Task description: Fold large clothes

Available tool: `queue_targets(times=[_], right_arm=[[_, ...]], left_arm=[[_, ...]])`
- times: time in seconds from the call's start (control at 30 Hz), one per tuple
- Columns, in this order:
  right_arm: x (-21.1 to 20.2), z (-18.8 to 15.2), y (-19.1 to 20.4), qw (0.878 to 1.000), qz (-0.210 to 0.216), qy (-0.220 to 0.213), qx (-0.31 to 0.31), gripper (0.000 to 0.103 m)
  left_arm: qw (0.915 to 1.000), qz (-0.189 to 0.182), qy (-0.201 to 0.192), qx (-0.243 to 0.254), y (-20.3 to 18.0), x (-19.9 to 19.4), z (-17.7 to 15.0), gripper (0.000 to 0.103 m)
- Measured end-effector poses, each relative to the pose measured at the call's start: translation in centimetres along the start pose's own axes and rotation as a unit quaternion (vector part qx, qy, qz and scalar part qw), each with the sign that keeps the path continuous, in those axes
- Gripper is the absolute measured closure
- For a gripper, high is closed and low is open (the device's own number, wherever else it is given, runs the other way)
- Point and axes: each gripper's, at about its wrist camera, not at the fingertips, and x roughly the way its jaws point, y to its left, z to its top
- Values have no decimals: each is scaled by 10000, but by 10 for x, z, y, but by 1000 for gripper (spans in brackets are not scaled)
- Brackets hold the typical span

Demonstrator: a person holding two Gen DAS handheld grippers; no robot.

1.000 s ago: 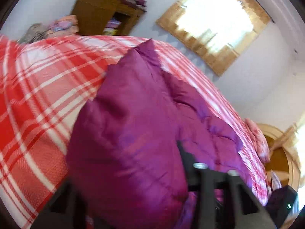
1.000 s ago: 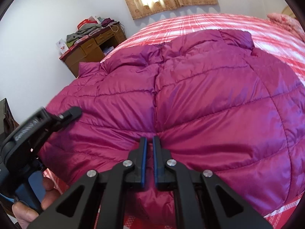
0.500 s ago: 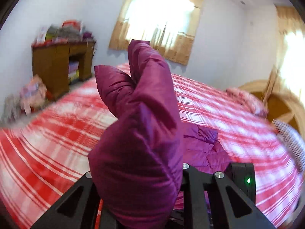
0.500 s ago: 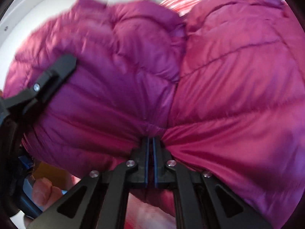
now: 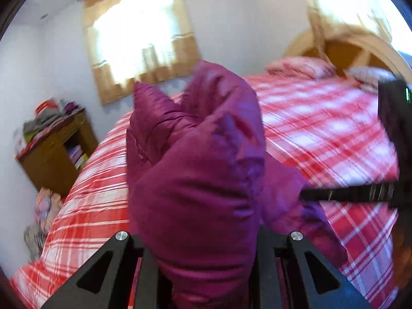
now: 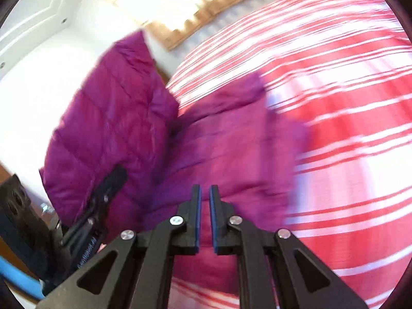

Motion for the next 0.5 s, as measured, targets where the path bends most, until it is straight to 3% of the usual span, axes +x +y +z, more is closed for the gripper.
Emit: queue_targets(times=[0.23,0.4,0.43,0.47,0.5], right_arm=[[-32,8,-47,9979,-485,-281,339,91],[-29,27,-52,9989,-240,-233,337,87],[-26,31,-49,9992,-162,-210,282,84],[-23,36,-45,9996,-91,-172,218,71],[-20,37,-41,9998,-72,-117,150,48]], left_arm=[[9957,-166,347,842,-63,20,-22,84],[9914,-45,231,1290,-87,29,-41,83],[9908,-22,194,1342,-89,29,-44,83],[9908,-39,159,1343,-89,29,-46,83],[9911,-76,128,1320,-91,31,-48,83]])
